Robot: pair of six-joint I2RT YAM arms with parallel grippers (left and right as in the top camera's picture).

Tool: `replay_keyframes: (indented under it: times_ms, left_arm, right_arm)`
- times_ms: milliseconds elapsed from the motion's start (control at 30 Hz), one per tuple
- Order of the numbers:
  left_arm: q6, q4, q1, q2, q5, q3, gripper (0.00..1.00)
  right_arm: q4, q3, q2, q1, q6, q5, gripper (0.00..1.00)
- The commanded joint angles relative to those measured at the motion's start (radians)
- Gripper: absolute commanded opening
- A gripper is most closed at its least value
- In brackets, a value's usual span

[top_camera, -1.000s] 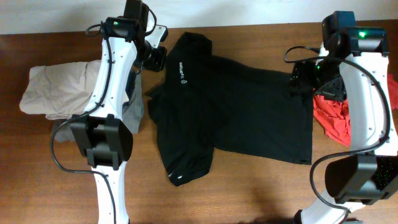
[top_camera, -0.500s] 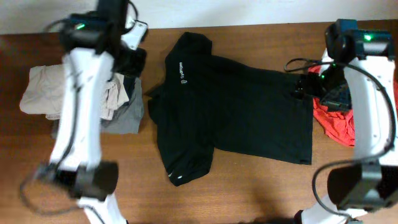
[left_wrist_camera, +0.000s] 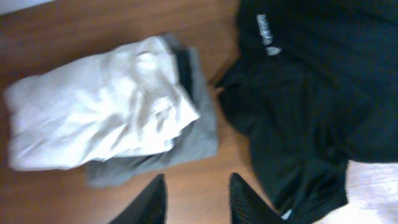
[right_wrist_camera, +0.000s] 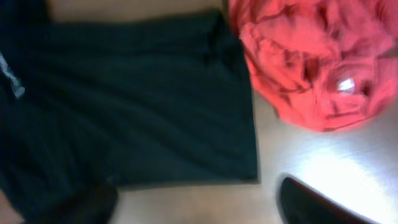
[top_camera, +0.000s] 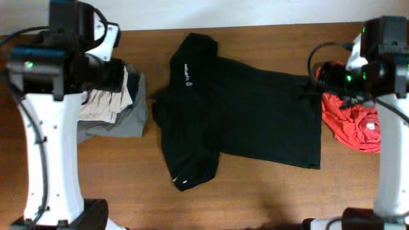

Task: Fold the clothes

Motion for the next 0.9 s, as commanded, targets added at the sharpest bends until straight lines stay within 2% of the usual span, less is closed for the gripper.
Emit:
replay_keyframes:
  times_ms: [0, 133, 167, 267, 333, 433, 567, 667, 867]
  left_arm:
    - [0.056, 0.087, -0.018, 0.017, 0.164, -0.142, 0.28]
    - [0.059, 0.246, -0.085, 0.017, 0.2, -0.361, 0.21]
    - [0.059, 0.323, -0.121, 0.017, 0.2, -0.47, 0.13]
    - [0.06, 0.46, -0.174, 0.018, 0.2, -0.633, 0.03]
    - [0.063, 0.55, -0.206, 0.018, 0.199, -0.725, 0.0]
    - [0.062, 0.654, -0.248, 0.019, 0.2, -0.839, 0.0]
    - [0.061, 0.679, -0.279, 0.021, 0.2, -0.951, 0.0]
    - [0.061, 0.664, -0.286, 0.021, 0.2, -1.001, 0.0]
    - [0.061, 0.688, -0.286, 0.022, 0.179, -1.051, 0.11]
  right_arm:
    - [0.08, -0.051, 0.103, -0.005, 0.01, -0.024, 0.51]
    - [0.145, -0.051, 0.223, -0.005, -0.003, -0.027, 0.46]
    - [0.19, -0.051, 0.282, -0.005, -0.021, -0.035, 0.36]
    - [0.285, -0.051, 0.385, -0.005, -0.055, -0.078, 0.15]
    - [0.344, -0.051, 0.447, -0.005, -0.055, -0.111, 0.04]
    - [0.397, -0.051, 0.524, -0.005, -0.054, -0.161, 0.04]
    - [0.396, -0.051, 0.606, -0.005, -0.047, -0.21, 0.04]
    - [0.275, -0.051, 0.605, -0.003, -0.103, -0.223, 0.04]
    - [0.057, -0.052, 0.596, -0.003, -0.103, -0.223, 0.04]
